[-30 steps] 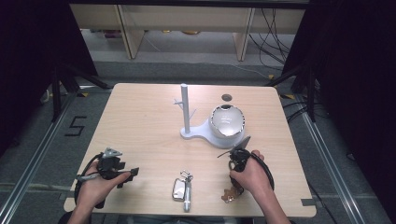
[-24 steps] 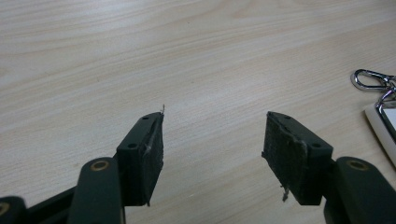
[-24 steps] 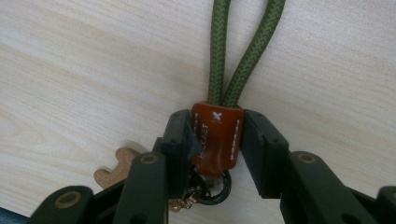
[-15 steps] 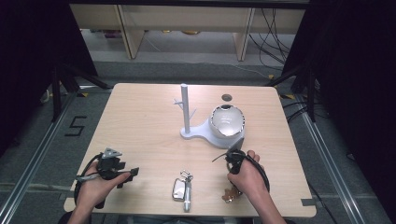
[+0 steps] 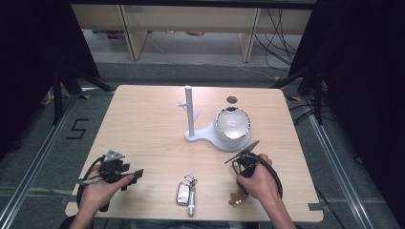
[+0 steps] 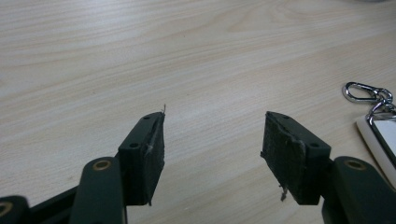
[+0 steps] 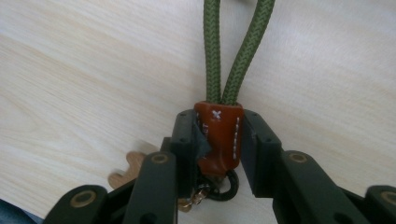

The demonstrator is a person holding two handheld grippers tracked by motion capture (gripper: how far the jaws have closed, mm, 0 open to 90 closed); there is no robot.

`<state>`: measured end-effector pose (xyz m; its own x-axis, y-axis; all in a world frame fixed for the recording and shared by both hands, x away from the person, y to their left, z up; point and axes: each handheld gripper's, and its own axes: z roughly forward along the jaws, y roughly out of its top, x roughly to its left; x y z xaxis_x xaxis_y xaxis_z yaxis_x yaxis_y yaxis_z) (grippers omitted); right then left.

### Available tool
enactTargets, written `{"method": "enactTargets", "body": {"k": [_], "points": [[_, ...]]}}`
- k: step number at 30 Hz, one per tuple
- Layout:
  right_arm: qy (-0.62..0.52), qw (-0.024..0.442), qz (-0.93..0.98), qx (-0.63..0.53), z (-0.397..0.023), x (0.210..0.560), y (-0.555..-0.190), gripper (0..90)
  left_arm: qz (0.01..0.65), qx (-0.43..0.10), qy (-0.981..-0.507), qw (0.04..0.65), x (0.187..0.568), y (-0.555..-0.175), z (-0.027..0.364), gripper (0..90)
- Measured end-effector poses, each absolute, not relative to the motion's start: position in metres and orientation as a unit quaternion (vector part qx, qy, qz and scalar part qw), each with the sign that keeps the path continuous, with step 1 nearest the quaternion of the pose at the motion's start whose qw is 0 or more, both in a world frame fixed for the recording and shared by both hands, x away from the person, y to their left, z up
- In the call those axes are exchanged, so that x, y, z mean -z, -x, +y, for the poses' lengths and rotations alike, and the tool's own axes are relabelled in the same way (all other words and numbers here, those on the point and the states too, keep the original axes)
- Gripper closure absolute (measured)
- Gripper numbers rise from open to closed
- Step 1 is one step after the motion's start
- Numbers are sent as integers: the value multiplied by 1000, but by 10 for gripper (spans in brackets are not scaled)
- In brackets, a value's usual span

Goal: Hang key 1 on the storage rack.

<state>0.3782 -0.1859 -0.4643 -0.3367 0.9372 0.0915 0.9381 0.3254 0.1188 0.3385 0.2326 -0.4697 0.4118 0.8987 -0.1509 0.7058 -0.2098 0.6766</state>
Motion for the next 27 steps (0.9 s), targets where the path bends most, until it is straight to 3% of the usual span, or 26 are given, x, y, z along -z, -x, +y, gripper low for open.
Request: {"method": "enactTargets", "body": {"k": [13,27], "points": [[538,-59,-814,211,-178,437,-363,692,516,-153,-736,409,463,-339,227,404],[489,-99,-806,317,-167,422,-351,690,500,-170,-730,434,456,-341,219,405]]}}
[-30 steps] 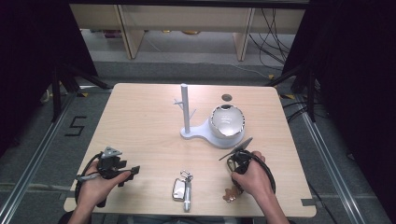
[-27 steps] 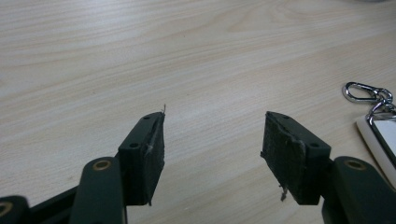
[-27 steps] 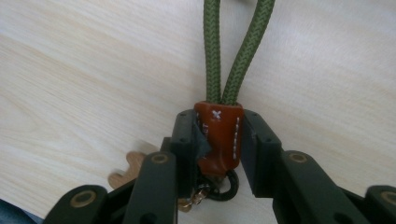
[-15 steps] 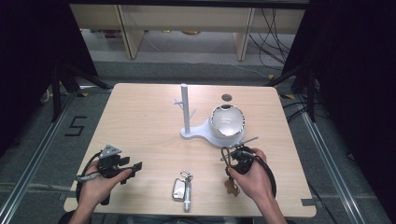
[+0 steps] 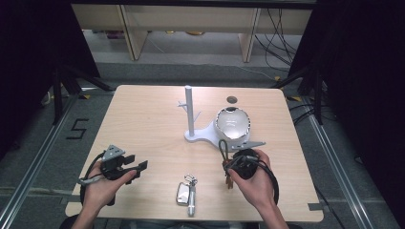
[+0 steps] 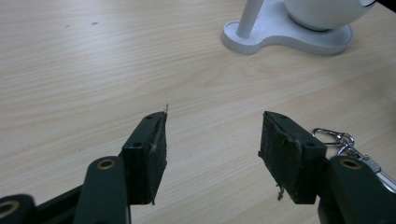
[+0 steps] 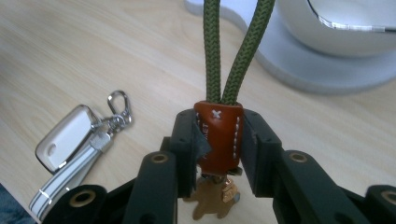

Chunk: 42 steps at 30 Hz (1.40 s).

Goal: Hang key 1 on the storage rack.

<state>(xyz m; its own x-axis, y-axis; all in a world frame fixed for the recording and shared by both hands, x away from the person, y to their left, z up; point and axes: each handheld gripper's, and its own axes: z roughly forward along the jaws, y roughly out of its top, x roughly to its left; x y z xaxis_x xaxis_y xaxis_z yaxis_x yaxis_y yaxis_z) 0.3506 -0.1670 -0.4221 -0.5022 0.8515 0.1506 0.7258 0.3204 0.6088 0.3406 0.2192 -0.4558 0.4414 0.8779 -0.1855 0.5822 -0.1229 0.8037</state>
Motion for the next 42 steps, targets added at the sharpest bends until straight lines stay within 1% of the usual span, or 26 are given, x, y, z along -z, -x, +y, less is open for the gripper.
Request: {"method": "enactTargets", "body": {"k": [1,3,4,6,8,11,12,15,20,23,31,35,41,42], "points": [[-472,112,809,-333,-166,423,-351,690,499,-168,-729,437,455,-341,218,407],[-459,112,811,-345,-164,422,-350,690,490,-161,-727,454,454,-342,216,409],[-458,121,810,-347,-162,421,-349,690,486,-160,-727,458,453,-342,215,410],[-453,120,805,-364,-157,420,-347,690,483,-156,-727,462,451,-342,212,416],[-428,143,804,-388,-152,418,-347,689,480,-149,-727,468,449,-343,211,421],[-415,148,801,-406,-147,417,-346,689,472,-143,-727,477,444,-344,206,423],[-408,158,795,-420,-141,417,-345,690,468,-144,-728,480,442,-344,205,427],[-396,165,792,-435,-136,415,-345,689,457,-128,-727,495,435,-346,199,430],[-376,181,784,-460,-126,412,-345,689,443,-120,-731,504,427,-348,190,440],[-375,177,781,-467,-121,411,-346,689,435,-120,-734,509,424,-349,185,447],[-356,186,776,-487,-110,414,-346,689,412,-109,-728,537,414,-352,170,482],[-356,185,778,-484,-107,414,-346,689,399,-85,-725,554,413,-356,162,518],[-341,186,783,-486,-100,418,-346,689,386,-70,-730,560,411,-359,150,601],[-341,186,783,-486,-100,418,-346,689,385,-67,-731,559,411,-359,149,601]]}}
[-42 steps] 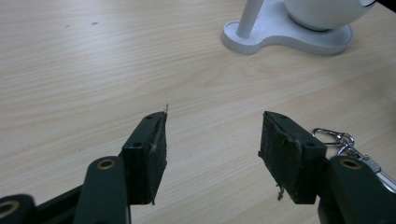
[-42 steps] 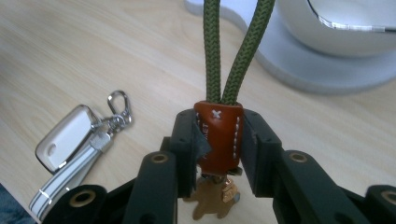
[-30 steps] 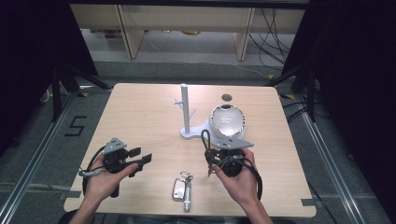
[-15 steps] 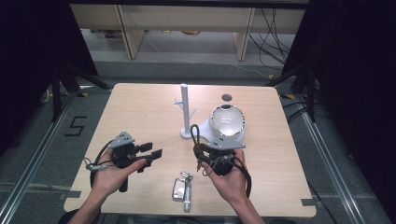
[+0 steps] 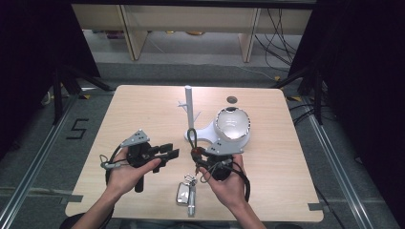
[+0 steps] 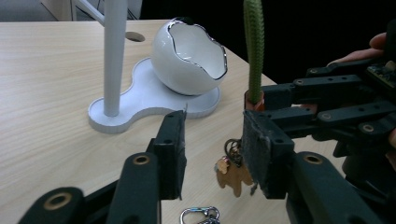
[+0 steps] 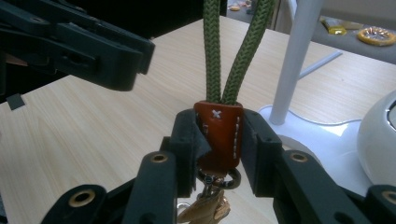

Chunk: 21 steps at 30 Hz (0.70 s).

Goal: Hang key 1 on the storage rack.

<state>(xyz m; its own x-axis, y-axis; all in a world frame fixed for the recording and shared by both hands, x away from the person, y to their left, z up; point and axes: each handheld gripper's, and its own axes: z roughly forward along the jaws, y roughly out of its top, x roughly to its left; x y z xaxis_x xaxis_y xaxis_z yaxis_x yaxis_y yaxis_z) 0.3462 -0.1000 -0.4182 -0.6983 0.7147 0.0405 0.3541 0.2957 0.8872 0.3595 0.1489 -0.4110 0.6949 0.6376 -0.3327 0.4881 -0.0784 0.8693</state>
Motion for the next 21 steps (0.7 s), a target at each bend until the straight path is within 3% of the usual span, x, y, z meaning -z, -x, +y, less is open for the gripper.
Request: {"method": "enactTargets", "body": {"k": [21], "points": [[-328,177,783,-498,-82,424,-341,689,370,-49,-721,584,405,-366,133,763]]}}
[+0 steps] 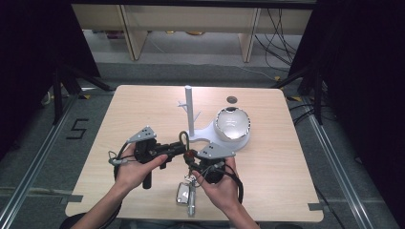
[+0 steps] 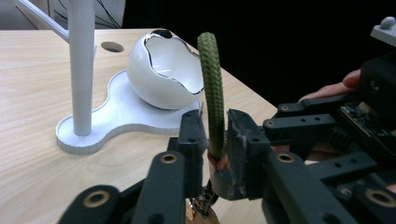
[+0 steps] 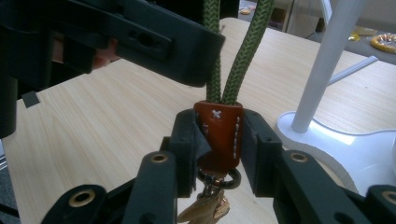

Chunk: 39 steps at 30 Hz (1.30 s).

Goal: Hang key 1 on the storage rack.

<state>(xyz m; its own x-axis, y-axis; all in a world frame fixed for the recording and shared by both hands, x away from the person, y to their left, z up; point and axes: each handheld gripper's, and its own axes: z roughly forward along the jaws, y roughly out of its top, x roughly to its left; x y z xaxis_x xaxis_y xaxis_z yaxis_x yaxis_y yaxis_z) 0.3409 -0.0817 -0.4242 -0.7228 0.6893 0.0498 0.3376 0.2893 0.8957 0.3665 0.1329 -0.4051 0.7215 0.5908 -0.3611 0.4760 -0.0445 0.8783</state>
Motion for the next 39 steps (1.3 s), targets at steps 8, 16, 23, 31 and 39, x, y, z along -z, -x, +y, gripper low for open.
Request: {"method": "enactTargets", "body": {"k": [8,16,23,31,39], "points": [[-320,183,786,-496,-80,424,-341,683,365,-52,-722,586,404,-365,132,831],[-334,174,781,-498,-80,423,-341,600,366,-73,-721,584,401,-369,133,832],[-342,175,778,-497,-88,427,-341,583,381,-128,-714,574,397,-379,141,832],[-352,190,772,-493,-103,429,-338,587,392,-174,-708,561,396,-390,147,832],[-369,194,768,-487,-119,433,-336,584,401,-207,-702,551,392,-399,148,832]]}}
